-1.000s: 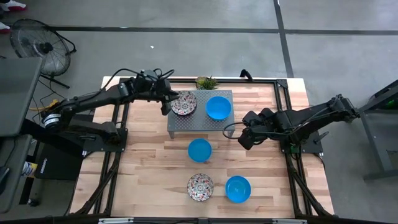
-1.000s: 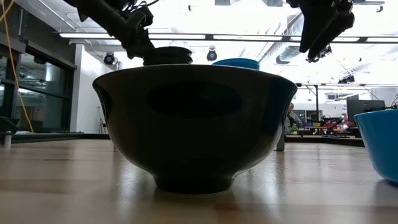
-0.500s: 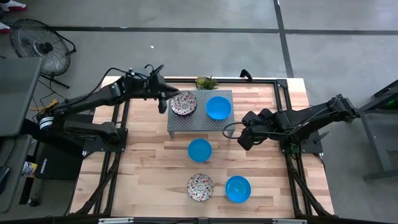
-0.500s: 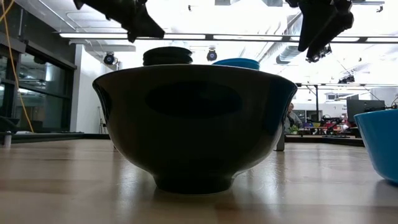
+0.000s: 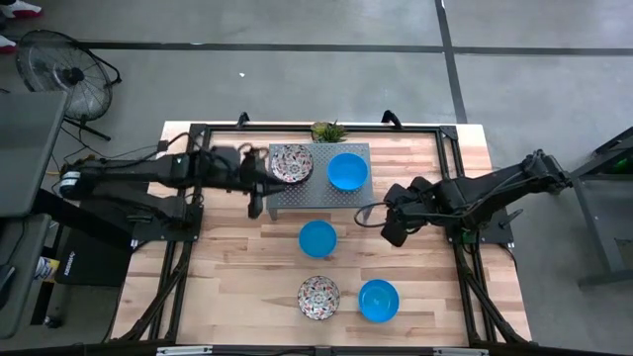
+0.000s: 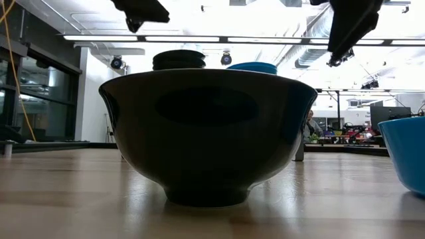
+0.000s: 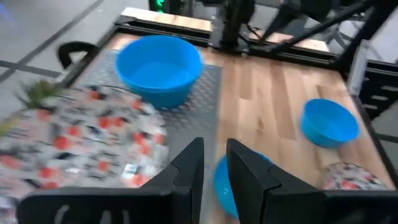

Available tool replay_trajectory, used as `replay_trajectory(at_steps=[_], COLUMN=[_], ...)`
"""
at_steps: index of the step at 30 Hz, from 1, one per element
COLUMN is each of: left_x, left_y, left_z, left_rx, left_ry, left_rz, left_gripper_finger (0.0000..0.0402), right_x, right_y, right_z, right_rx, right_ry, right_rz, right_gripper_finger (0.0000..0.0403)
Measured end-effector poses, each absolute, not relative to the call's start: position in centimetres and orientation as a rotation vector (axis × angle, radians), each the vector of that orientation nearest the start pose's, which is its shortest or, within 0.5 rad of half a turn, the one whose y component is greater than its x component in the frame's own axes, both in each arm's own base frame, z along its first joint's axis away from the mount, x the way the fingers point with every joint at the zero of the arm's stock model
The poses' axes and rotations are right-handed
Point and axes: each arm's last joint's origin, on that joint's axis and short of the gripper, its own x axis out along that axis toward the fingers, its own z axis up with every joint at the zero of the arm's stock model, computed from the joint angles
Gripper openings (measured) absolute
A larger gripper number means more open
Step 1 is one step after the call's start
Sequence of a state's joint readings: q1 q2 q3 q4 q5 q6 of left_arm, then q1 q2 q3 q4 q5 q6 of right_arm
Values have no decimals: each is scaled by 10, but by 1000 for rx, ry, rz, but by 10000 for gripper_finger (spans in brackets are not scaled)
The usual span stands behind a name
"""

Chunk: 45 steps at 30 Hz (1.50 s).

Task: Pick & Place Mini bowls
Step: Stack the blue bowl on the stacked blue bowls on the shelf

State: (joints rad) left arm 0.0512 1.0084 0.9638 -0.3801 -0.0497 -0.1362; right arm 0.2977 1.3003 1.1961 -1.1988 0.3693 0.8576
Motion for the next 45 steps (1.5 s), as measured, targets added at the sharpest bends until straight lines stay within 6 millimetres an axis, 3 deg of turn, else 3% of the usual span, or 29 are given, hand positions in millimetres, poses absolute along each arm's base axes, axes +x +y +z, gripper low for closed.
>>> replay_trajectory(at_steps=[7, 14, 20, 28, 35, 45], left_x=[203, 178, 148, 117, 104, 95], left_y=[-41, -78, -79, -72, -70, -66], left_z=[324, 324, 302, 266, 242, 196], left_rx=[-102, -7, -57, -162, -135, -185], left_ry=[539, 482, 416, 240, 136, 28], left_rz=[140, 142, 95, -20, -108, -242], left_gripper_finger=[66, 66, 66, 66, 66, 66], right_x=[212, 204, 200, 206, 210, 210], right_y=[74, 98, 121, 154, 176, 183], right_z=[300, 301, 297, 275, 256, 249], right_rx=[435, 555, 660, 797, 912, 1106], right_ry=[1087, 1035, 1012, 1098, 1193, 1250], right_rz=[-555, -578, -590, -617, -677, -826], right_gripper_finger=[266, 266, 266, 266, 266, 266])
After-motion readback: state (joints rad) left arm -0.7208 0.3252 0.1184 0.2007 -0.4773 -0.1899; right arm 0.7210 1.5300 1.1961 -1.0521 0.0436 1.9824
